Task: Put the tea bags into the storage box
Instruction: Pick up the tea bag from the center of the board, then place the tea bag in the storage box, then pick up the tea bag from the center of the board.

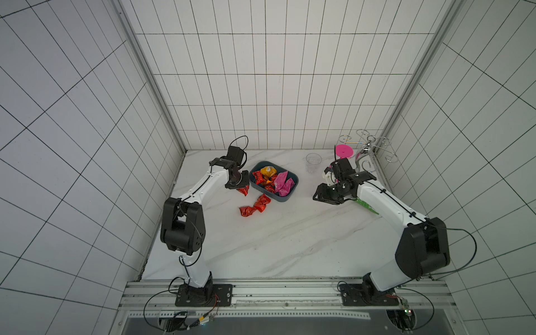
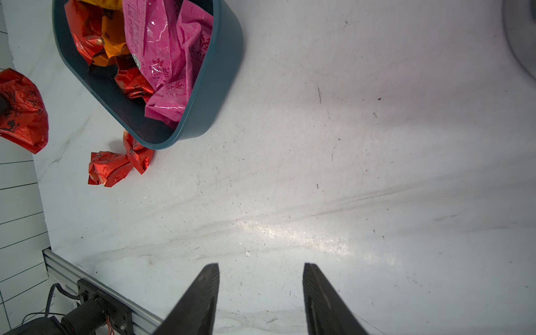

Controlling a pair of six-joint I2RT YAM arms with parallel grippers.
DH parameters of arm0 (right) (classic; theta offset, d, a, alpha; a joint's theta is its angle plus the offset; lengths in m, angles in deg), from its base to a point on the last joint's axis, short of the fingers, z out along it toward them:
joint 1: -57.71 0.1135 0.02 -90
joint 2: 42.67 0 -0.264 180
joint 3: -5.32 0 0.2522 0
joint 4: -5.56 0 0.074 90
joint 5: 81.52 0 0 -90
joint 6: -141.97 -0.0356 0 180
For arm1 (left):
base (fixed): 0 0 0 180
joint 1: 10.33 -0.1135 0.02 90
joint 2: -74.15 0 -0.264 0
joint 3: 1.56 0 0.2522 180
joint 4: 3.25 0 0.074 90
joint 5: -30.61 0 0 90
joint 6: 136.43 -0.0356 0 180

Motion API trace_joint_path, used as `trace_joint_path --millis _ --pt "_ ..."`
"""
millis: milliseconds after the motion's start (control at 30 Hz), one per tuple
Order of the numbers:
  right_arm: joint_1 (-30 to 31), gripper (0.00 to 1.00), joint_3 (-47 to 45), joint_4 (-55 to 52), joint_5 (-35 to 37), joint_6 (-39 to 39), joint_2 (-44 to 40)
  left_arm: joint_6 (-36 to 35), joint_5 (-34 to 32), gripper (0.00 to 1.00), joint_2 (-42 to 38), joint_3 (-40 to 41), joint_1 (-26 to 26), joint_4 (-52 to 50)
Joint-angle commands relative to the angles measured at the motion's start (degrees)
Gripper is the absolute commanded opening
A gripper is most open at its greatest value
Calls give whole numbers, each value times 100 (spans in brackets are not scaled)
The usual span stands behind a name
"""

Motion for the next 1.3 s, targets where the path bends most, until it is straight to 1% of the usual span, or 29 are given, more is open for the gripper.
trace_joint_path --millis 0,167,300,400,567,667,800,933,1000,1267 --pt "-47 51 36 70 -5 -72 -28 179 473 16 71 -449 338 -69" --pt "-50 51 51 69 -49 -67 -4 427 548 17 423 -887 771 98" --pt "-48 51 -75 68 92 -57 -158 517 553 19 854 -1254 1027 270" --pt "-46 51 -240 67 170 -57 -302 591 387 19 1207 -1535 1121 345" --pt "-55 51 -389 66 301 -29 -450 625 72 20 1622 -1779 1139 443" --pt "-63 51 -368 64 419 20 -505 615 -59 22 1726 -1945 1126 282" --pt "-72 51 -281 66 429 82 -482 546 -253 33 1514 -1942 1075 163" --pt "-72 51 -158 47 268 122 -294 508 -400 39 1073 -1668 964 79" --pt "-72 51 -87 47 151 105 -186 475 -500 42 786 -1373 903 64" --pt "-64 51 -2 66 -85 15 15 469 -1064 48 -245 28 770 -273"
